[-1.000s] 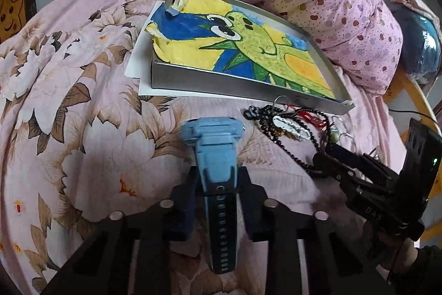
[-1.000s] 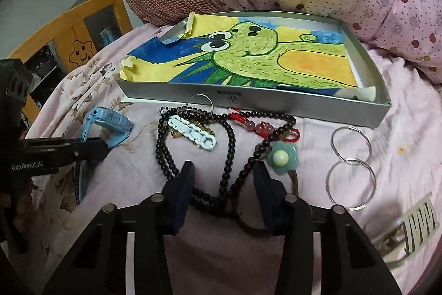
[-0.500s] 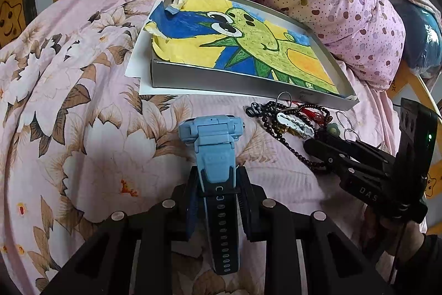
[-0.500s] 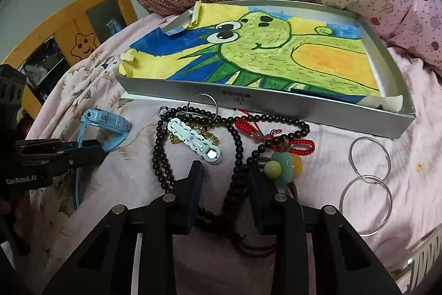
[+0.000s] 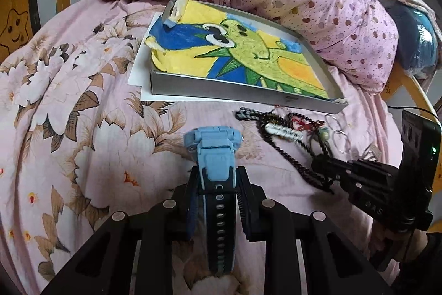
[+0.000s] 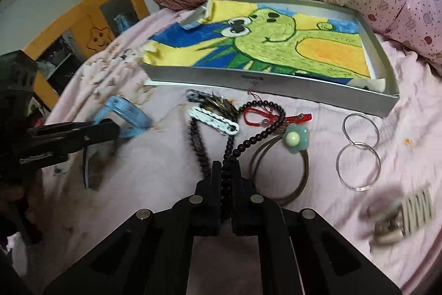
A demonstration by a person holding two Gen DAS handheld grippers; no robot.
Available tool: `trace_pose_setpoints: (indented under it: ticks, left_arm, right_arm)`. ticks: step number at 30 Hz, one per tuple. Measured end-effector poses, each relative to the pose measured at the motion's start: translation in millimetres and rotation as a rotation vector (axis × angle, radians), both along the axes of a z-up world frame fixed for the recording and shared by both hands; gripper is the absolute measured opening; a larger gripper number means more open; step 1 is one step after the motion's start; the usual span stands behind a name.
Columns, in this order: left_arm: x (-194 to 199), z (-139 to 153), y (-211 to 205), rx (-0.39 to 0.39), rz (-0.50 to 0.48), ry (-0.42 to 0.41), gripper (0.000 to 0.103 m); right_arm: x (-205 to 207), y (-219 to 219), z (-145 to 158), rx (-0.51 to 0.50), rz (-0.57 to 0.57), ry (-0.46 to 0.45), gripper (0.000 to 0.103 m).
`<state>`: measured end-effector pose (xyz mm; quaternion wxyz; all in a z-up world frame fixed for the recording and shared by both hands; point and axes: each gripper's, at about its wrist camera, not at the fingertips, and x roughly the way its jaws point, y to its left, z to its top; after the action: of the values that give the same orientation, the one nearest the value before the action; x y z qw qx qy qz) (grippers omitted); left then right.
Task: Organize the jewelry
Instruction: 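Carry the watch into the grey tray with the left tool while the right tool carries the bead necklace there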
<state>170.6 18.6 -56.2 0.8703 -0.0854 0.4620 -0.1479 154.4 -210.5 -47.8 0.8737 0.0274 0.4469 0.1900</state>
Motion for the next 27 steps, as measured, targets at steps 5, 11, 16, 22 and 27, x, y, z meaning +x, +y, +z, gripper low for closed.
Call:
trace_pose_setpoints:
  ticks: [5,11,16,22,27]
  left_arm:
    - [-18,12,-1,-0.018,-0.03,-0.014,0.023]
    - [-41,26,-5,-0.035,-0.066,-0.028,0.023]
    - [-54,39,-8,-0.046,-0.085,-0.053,0.023]
    - [-53,56,-8,-0.075,-0.096,-0.069,0.023]
    - [-35,74,-7,-0.081,-0.09,-0.103,0.023]
  right_arm:
    - [-20,-1,31,0.005,0.002,-0.068,0.005]
    - [-43,-6,79,0.008,0.006,-0.158,0.005]
    - [-53,-8,106,0.001,0.008,-0.211,0.005]
    - [-50,-9,135,-0.008,0.012,-0.27,0.005]
    - [-30,-8,161,-0.004,0.01,-0.331,0.005]
